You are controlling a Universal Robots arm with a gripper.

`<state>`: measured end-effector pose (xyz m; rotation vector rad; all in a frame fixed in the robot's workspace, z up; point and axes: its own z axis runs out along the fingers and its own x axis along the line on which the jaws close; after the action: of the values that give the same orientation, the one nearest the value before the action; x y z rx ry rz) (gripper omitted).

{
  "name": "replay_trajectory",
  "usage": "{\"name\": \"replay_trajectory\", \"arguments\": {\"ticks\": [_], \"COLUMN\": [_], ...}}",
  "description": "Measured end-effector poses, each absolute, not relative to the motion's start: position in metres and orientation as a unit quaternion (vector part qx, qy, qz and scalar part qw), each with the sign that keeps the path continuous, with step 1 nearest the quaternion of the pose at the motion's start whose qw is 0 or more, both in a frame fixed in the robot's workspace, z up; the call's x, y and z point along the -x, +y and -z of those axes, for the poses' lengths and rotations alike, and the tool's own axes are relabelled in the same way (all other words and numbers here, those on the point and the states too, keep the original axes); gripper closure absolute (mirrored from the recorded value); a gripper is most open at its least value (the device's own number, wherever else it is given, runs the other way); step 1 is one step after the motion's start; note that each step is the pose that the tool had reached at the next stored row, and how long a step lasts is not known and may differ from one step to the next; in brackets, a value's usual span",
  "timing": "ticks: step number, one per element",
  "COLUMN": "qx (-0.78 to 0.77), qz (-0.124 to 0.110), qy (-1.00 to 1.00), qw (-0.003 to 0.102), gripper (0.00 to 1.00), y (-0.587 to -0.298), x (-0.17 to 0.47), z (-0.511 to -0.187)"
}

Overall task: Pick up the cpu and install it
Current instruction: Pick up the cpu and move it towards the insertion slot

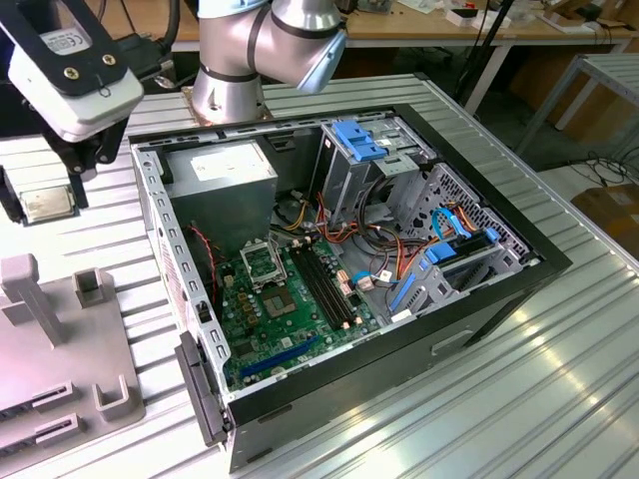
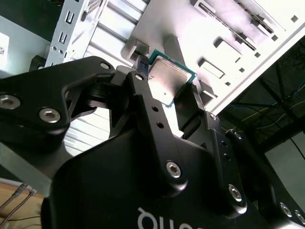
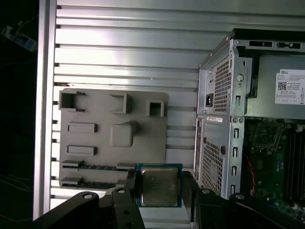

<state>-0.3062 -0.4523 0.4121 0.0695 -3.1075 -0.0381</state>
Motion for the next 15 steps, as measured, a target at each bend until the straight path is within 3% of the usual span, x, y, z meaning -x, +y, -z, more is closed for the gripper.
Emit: {"name": "replay_trajectory", "arguments": {"ticks": [15], "qx": [-0.022], "qz": [0.012], "qy": [-1.0], "qw": [0.016], "gripper": [0.53], "y": [-0.4554], "x": [0.2949], "z": [-0.4089]}}
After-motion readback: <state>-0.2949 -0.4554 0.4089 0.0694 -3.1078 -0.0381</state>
